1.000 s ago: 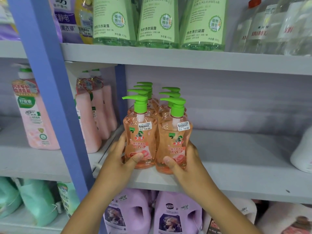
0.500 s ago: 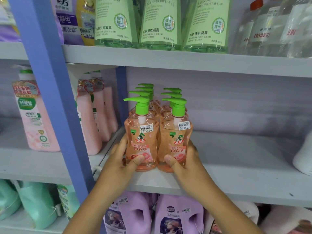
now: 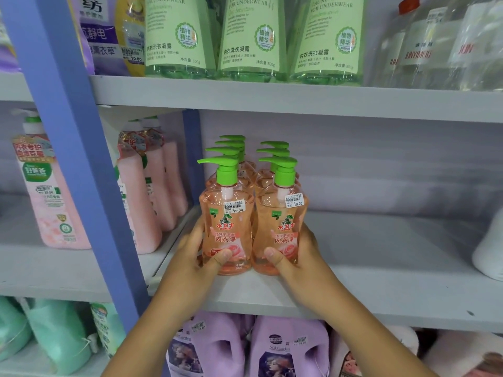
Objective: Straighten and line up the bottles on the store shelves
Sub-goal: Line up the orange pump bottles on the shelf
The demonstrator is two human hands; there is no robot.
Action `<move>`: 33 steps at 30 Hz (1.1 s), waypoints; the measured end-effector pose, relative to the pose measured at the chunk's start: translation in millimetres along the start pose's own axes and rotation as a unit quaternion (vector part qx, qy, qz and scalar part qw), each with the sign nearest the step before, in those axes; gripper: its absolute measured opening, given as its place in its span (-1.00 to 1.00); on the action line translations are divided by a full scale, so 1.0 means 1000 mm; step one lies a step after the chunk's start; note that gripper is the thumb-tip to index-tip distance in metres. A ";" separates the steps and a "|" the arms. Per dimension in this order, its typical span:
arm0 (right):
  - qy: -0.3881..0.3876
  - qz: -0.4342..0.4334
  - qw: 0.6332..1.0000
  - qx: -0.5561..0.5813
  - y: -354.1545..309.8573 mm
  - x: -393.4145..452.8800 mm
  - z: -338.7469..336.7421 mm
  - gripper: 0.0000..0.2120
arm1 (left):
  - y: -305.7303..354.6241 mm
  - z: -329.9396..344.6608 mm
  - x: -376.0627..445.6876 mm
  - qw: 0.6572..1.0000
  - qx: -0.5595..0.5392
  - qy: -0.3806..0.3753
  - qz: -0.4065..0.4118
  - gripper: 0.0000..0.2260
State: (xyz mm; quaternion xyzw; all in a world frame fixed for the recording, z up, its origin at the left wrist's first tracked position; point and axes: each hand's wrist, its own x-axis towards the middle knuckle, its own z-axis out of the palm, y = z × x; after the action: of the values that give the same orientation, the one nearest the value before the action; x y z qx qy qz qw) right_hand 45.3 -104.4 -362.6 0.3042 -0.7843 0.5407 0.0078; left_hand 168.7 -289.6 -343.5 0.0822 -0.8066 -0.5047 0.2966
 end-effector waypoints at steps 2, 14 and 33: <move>0.001 0.001 1.000 -0.001 0.001 0.002 0.000 -0.37 | -0.001 0.001 0.003 1.000 0.001 -0.001 0.002 -0.45; -0.028 0.013 0.999 -0.019 -0.005 0.014 -0.009 -0.51 | 0.005 0.009 0.014 1.000 0.007 0.001 -0.010 -0.49; 0.033 0.054 0.997 0.037 0.001 0.023 -0.017 -0.51 | -0.010 0.015 0.028 0.999 -0.010 0.030 -0.036 -0.47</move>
State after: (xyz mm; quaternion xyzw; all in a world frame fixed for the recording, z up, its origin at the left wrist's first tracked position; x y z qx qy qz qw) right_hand 20.4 -100.7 -348.7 0.2437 -0.7785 0.5784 -0.0070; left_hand 136.2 -295.1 -345.9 0.1228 -0.7887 -0.5206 0.3031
